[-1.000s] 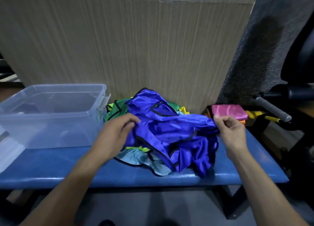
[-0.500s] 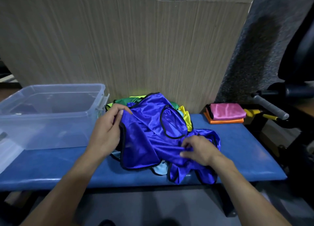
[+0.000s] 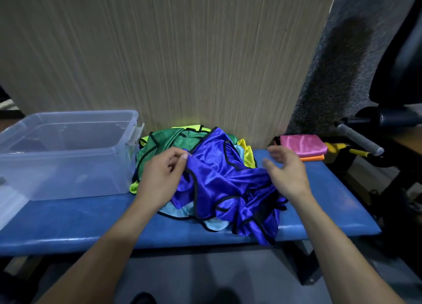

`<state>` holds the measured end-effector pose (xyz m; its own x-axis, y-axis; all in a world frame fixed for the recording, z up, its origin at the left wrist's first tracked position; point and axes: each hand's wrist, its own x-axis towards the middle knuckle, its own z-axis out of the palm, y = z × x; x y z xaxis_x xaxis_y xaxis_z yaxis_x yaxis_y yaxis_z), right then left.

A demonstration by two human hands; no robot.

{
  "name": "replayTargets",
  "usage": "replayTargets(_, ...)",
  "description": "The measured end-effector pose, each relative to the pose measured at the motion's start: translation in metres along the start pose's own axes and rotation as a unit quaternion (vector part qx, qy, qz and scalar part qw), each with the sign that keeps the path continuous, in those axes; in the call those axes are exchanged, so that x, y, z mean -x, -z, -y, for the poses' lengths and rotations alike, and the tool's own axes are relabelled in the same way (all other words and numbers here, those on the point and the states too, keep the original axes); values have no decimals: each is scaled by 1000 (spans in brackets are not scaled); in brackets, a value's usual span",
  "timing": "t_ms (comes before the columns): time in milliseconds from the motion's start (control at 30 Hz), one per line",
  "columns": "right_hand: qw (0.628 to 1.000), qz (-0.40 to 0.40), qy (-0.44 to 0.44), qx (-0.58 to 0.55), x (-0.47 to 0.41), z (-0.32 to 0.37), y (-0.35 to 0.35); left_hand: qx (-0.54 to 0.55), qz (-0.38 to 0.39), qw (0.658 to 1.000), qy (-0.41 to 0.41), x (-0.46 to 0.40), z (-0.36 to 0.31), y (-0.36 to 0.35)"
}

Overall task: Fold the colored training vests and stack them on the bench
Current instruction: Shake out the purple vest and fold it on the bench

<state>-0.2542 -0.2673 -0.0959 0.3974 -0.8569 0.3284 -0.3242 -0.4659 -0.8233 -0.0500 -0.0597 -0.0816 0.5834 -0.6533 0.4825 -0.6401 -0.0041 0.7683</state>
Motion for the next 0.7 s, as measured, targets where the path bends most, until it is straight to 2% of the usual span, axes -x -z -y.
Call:
replayTargets(67, 976, 176, 69, -107, 28, 43, -1, -16, -7, 1000, -21, -3, -9, -10)
replayTargets(100, 956, 260, 76, -117, 40, 58, -7, -12, -11, 999, -31, -5, -15, -15)
replayTargets(133, 947, 298, 88, -85, 51, 66, -15, 4, -12, 999, -38, -7, -24, -21)
replayTargets(200, 963, 235, 131, -31, 58, 67, -33, 54, 5, 998, -42, -7, -41, -32)
replayTargets(233, 971, 195, 128, -51, 55, 64, -37, 68, 13, 996, -49, -5, -48, -36)
replayTargets(333, 970, 105, 4, -219, 34, 56, -28, -11, -44, 989, -140, 0, -60, -35)
replayTargets(367, 959, 73, -45, -269, 27, 53, -22, -28, -62, 986, -154, 3, -61, -33)
replayTargets(400, 947, 47, -87, -305, 20, 48, -16, -21, -48, 988, -145, 7, -61, -30)
replayTargets(467, 926, 13, -135, -352, 12, 44, -6, -11, 77, 993, -89, 11, -54, -30)
replayTargets(533, 912, -10, -149, -382, 7, 42, -1, -117, 221, 966, -65, 16, -40, -37)
replayTargets(633, 899, -20, -148, -412, 3, 41, 4, -238, 300, 923, -39, 22, -25, -55)
replayTargets(700, 890, -22, -145, -432, 0, 40, 8, -315, 307, 897, -53, 25, -21, -71)
